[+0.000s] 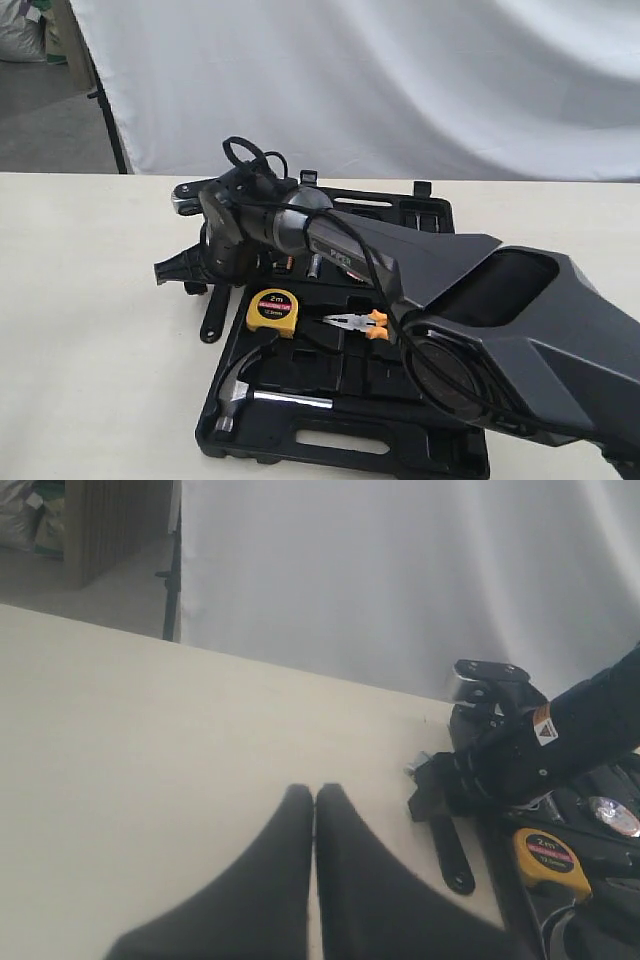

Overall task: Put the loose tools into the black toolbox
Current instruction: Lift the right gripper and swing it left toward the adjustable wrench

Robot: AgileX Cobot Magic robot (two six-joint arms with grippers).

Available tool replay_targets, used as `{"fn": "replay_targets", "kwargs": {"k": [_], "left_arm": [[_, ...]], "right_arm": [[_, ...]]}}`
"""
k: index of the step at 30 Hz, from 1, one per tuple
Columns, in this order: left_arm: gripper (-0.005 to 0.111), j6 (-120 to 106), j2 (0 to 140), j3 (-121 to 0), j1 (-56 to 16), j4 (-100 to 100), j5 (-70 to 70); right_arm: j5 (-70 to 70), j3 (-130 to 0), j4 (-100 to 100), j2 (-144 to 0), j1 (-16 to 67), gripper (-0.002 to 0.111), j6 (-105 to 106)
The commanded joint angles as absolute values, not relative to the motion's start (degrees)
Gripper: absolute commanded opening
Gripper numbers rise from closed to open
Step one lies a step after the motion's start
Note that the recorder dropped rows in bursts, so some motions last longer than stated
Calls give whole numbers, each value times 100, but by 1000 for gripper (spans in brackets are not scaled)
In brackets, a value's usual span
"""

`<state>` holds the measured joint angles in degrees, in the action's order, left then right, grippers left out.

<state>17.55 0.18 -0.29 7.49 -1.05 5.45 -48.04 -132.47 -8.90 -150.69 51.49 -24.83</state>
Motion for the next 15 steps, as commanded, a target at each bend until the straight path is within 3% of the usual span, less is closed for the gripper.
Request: {"fn": "replay_targets", "kwargs": {"k": [1,5,9,11,15], "left_arm": [[1,1782,0,-44,894,-130,503],[1,1782,0,-44,894,-130,503],[1,1782,0,-44,894,-130,503],[1,1782,0,-44,894,-130,503],[1,1782,0,-44,894,-130,503]], "right_arm": [[-4762,-13259,-403,-15284,5109,59,-2126],[-4738,-13259,0,-15306,5215,29,-1692],[-4738,-13259,476,-15306,5288,7,-1573],[-4795,-13259,852,-15295,5305,1,-1340],[-5176,-13259,1519,-15246,5395,0,-689]]}}
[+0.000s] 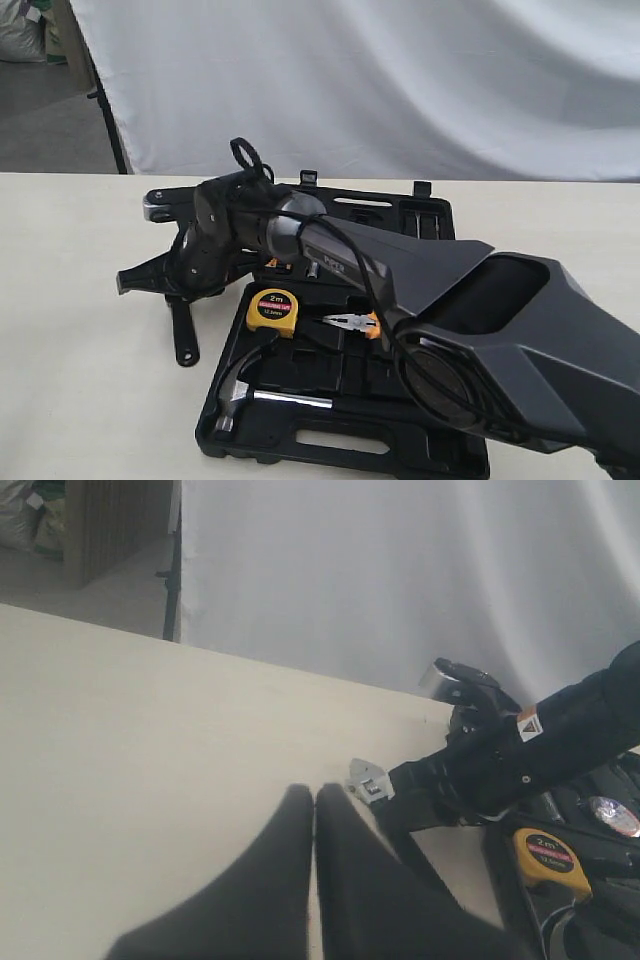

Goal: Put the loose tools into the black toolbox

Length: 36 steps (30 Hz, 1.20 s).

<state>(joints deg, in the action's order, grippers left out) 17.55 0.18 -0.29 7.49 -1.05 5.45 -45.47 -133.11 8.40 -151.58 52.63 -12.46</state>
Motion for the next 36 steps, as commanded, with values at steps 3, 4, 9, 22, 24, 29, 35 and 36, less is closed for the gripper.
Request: {"fn": "replay_targets", "kwargs": {"k": [3,4,9,22,24,29,35,36], "left_arm": [[1,1782,0,-44,894,-130,503],[1,1782,0,-44,894,-130,503],[1,1782,0,-44,894,-130,503],[1,1782,0,-44,894,-130,503],[1,1782,0,-44,894,-130,503],[1,1782,0,-44,894,-130,503],[1,1782,0,-44,894,-130,503],[1,1782,0,-44,894,-130,503]], "right_arm": [[-5559,-13259,1825,-15221,5516,0,-618],[-5694,-13259,1903,-15221,5558,0,-618],[-6242,-13259,2199,-15221,5866,0,-312],[-6996,-13186,2145,-15088,6076,0,0],[-6996,-13186,2104,-15005,6076,0,52],[-6996,-12808,1749,-14571,6124,0,68],[-6996,-11418,1377,-13674,6177,0,106],[-6996,-11182,1362,-13532,6177,0,106]]}}
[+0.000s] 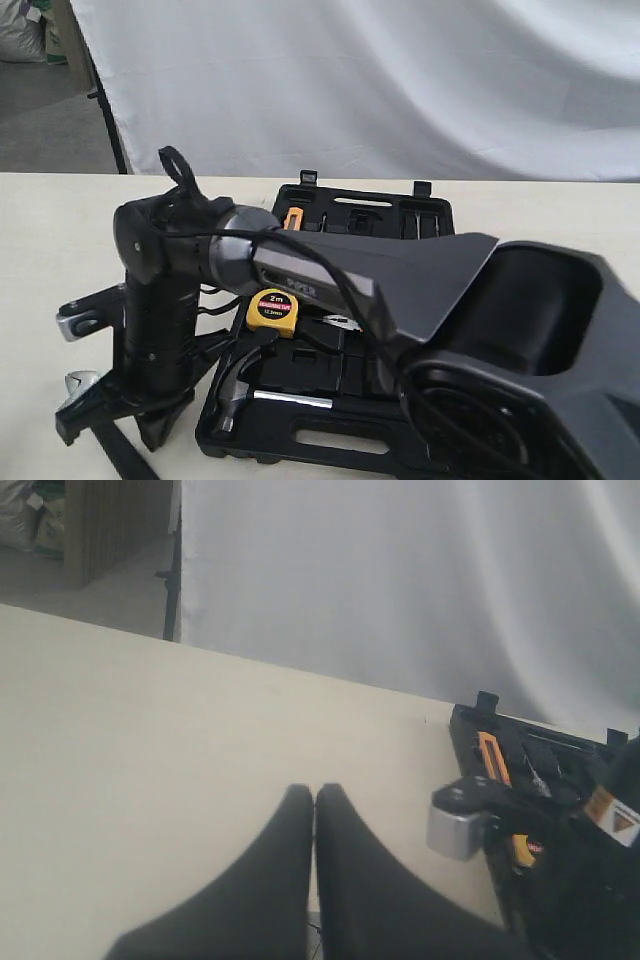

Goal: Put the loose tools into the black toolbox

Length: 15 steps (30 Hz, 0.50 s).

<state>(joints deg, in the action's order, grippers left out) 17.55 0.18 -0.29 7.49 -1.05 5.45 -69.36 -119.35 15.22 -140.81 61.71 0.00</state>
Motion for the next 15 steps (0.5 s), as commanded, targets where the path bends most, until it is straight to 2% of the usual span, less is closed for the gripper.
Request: {"fn": "replay_targets", "kwargs": {"k": [1,4,9,13,15], "left_arm": [[1,1782,0,-44,894,-130,503],[1,1782,0,-44,894,-130,503],[1,1782,0,-44,894,-130,503],[1,1782,0,-44,894,-130,503],[1,1782,0,-44,894,-130,503]], "right_arm": [[-6996,-10978,1362,-13396,6189,0,121],[-6996,-10587,1362,-13082,6189,0,89],[-6955,-10736,1242,-12971,6229,0,89],[-6408,-10739,712,-12971,6451,0,111],[-6066,-10739,426,-12981,6571,7,111]]}}
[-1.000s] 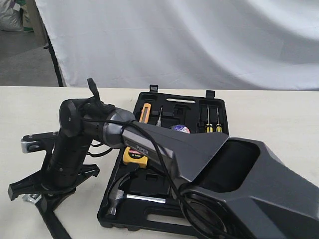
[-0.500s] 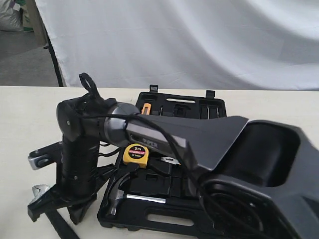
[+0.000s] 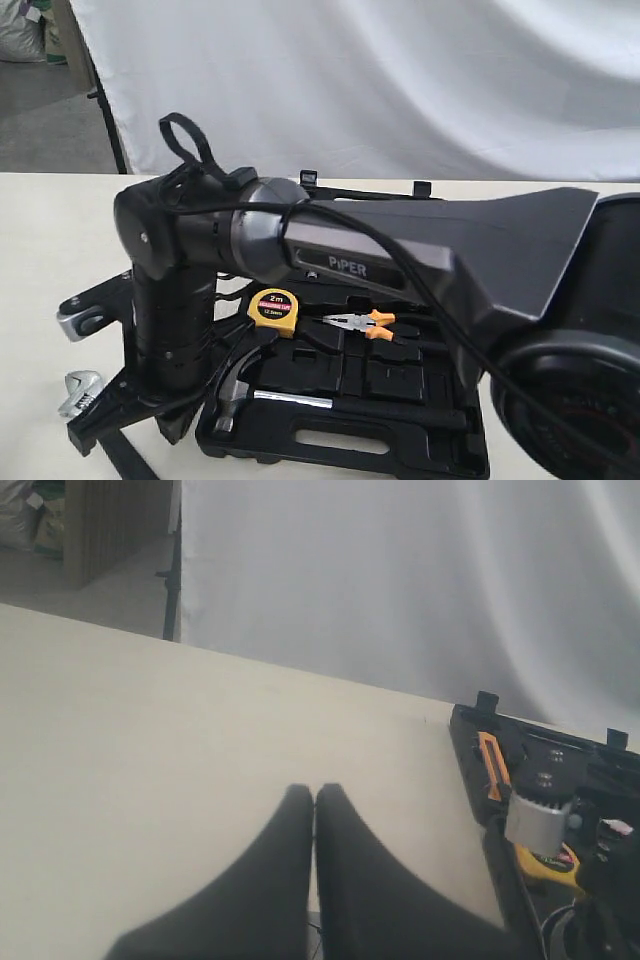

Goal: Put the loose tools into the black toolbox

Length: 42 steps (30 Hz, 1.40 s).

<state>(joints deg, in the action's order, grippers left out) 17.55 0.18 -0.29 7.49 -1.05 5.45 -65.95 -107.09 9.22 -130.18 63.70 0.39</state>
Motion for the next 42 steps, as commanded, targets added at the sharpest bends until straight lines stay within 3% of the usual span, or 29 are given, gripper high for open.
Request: {"fn": "replay_targets", "kwargs": {"k": [1,5,7,8,22,24,30,42], "left_arm": [[1,1782,0,-44,894,-130,503],[1,1782,0,-44,894,-130,503],[1,1782,0,-44,894,-130,503],[1,1782,0,-44,894,-130,503],[1,1782,0,-44,894,-130,503],[1,1782,0,-44,894,-130,503],[1,1782,0,-44,894,-130,503],[1,1782,0,-44,894,-130,503]], "right_arm": [[-5837,-10739,349,-12981,6633,14,111],[-5019,-10739,307,-12991,6757,55,70],[-4795,-10739,347,-13052,6772,67,70],[-4749,-10748,347,-13095,6772,67,70],[-4138,-11356,567,-14109,6772,61,87],[-4138,-11388,519,-14187,6772,52,120],[-4519,-11388,460,-14214,6772,1,192],[-6397,-11388,848,-13460,6772,0,181]]}}
